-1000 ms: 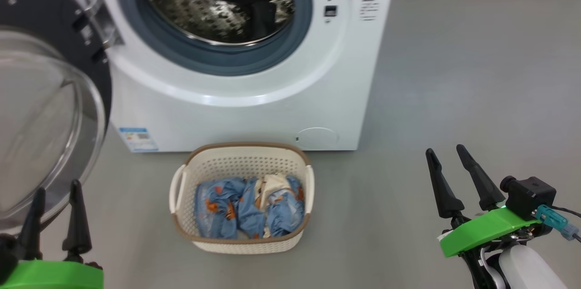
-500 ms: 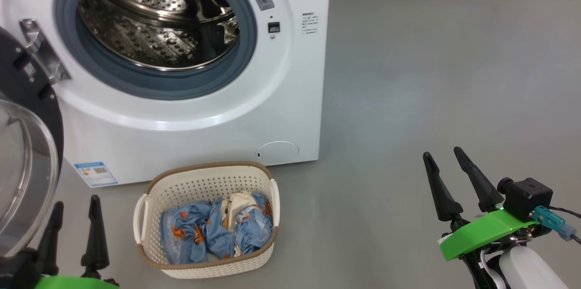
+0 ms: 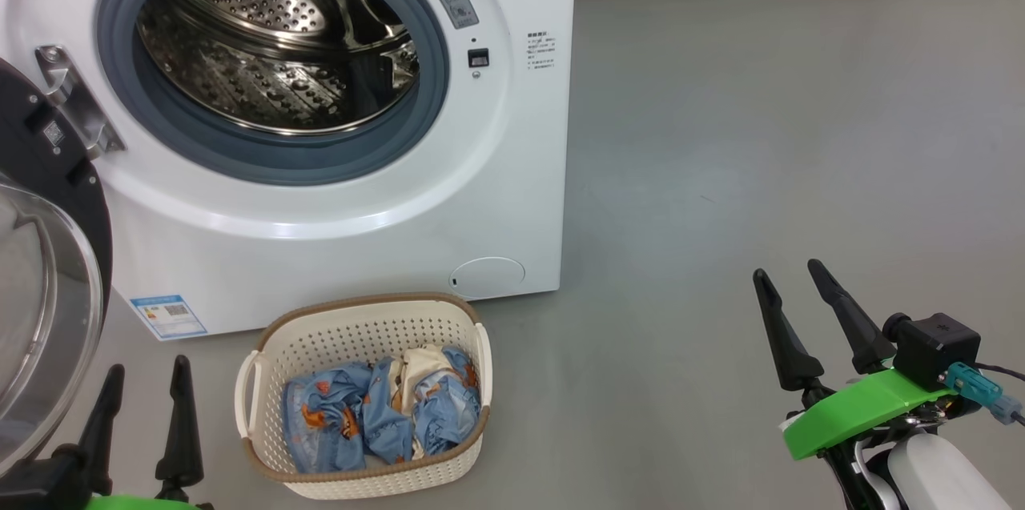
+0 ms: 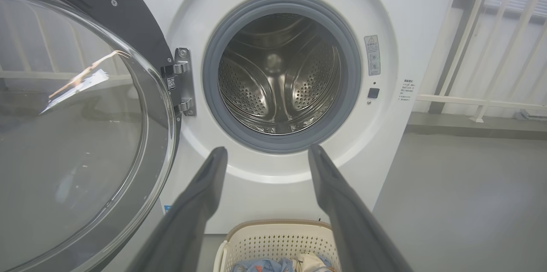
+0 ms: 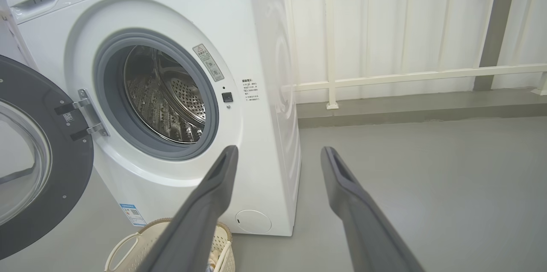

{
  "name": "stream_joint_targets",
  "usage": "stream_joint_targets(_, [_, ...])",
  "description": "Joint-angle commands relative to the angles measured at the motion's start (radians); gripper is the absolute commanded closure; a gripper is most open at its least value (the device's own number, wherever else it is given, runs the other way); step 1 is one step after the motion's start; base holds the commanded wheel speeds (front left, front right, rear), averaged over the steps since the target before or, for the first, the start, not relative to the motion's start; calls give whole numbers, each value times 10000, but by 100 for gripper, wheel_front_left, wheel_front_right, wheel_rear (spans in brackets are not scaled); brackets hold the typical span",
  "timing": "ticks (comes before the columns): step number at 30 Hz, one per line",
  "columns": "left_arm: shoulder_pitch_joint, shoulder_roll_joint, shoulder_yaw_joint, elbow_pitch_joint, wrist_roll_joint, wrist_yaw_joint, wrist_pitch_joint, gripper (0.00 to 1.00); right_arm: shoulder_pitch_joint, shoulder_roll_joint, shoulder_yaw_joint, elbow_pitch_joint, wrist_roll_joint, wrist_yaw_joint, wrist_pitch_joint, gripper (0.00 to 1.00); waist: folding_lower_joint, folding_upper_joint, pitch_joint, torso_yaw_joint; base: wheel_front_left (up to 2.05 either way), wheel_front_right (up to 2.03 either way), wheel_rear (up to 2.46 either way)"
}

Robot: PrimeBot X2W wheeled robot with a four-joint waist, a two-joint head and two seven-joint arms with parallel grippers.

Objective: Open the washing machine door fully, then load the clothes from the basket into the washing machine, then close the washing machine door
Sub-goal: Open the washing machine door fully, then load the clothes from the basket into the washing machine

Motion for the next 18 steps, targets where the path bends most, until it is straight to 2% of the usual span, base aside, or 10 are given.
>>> stream_joint_targets(1, [-170, 190, 375, -172, 113, 24, -63, 0, -234, -150, 147, -181, -136, 56, -124, 0, 0, 0, 1, 10, 0, 0, 0])
stream_joint_targets(18, [-334, -95, 592, 55, 244, -77, -63, 0, -258, 198, 50, -144, -85, 56, -124, 0, 0, 0, 151, 96, 0, 0, 0])
